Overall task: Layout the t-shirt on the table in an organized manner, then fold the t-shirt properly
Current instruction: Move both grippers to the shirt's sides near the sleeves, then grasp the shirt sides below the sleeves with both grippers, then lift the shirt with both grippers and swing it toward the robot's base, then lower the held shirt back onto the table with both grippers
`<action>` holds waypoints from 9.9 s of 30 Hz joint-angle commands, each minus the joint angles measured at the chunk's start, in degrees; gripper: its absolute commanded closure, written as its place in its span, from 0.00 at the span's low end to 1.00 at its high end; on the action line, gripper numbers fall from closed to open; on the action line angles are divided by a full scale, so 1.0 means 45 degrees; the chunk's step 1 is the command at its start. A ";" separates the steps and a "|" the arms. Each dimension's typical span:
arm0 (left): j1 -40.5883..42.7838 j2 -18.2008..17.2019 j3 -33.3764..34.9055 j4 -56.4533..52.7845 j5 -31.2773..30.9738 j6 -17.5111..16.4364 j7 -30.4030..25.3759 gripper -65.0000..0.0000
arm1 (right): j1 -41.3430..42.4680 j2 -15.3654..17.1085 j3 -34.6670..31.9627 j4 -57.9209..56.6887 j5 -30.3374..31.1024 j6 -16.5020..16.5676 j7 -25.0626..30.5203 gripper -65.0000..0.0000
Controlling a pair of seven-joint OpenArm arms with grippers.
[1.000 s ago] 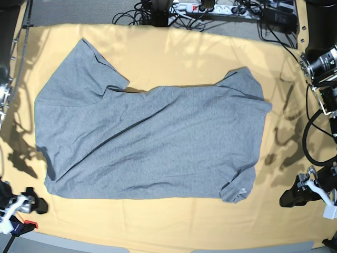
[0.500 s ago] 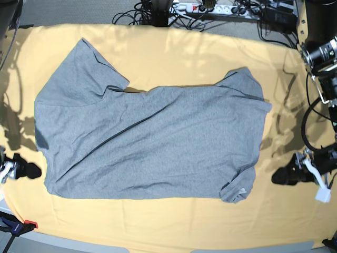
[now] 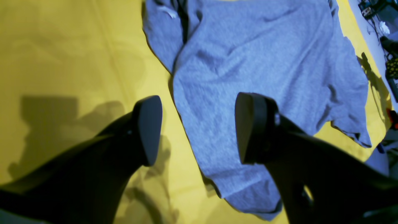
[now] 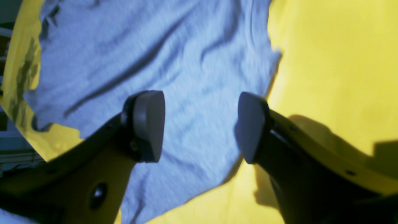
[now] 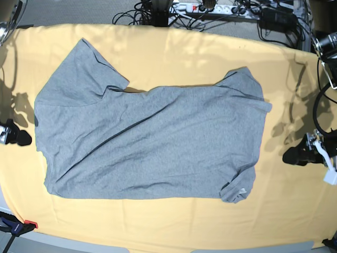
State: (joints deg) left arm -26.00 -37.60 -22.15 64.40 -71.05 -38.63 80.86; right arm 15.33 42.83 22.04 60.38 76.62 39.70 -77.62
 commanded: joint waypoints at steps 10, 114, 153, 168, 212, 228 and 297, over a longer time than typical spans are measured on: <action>0.0976 -0.0253 -0.0058 0.0185 0.0248 -0.0034 -0.0204 0.40 | -0.1297 -0.0083 0.0126 0.0180 0.0636 0.0066 0.0019 0.42; 0.4046 0.1996 0.0015 0.0185 -0.0641 0.1496 -0.0191 0.40 | -0.0792 -0.0243 0.0199 0.2074 -0.2642 0.0066 0.1200 0.73; 0.1647 0.0767 0.3249 0.0194 -0.3101 0.0194 -0.0191 1.00 | -0.1496 -0.1603 0.0199 0.1962 -0.3196 0.0066 0.2210 0.49; 0.0520 0.0656 0.3225 0.0194 -0.3101 0.0146 -0.0191 1.00 | -0.1428 -0.0471 0.0301 0.2997 -0.2919 0.0066 0.2438 1.00; -0.9894 0.1122 0.5396 0.0180 0.1549 -0.0304 -0.2885 1.00 | 0.4255 0.0758 0.0612 0.5042 -0.2973 0.0066 0.4192 1.00; -0.8888 0.1054 0.5396 0.0180 -0.2623 -0.0304 -0.0191 1.00 | 0.3755 0.1418 0.0602 0.5037 0.0661 0.0066 -0.0528 1.00; -0.4857 0.0000 0.5445 0.0272 -0.3101 0.1511 -0.0191 1.00 | -0.2419 0.2040 0.2764 0.5897 0.1862 0.0066 -0.0528 1.00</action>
State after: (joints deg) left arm -45.54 -36.69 2.96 64.82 -83.59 -31.92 81.28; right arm 3.29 50.24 33.91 86.28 84.03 39.90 -81.34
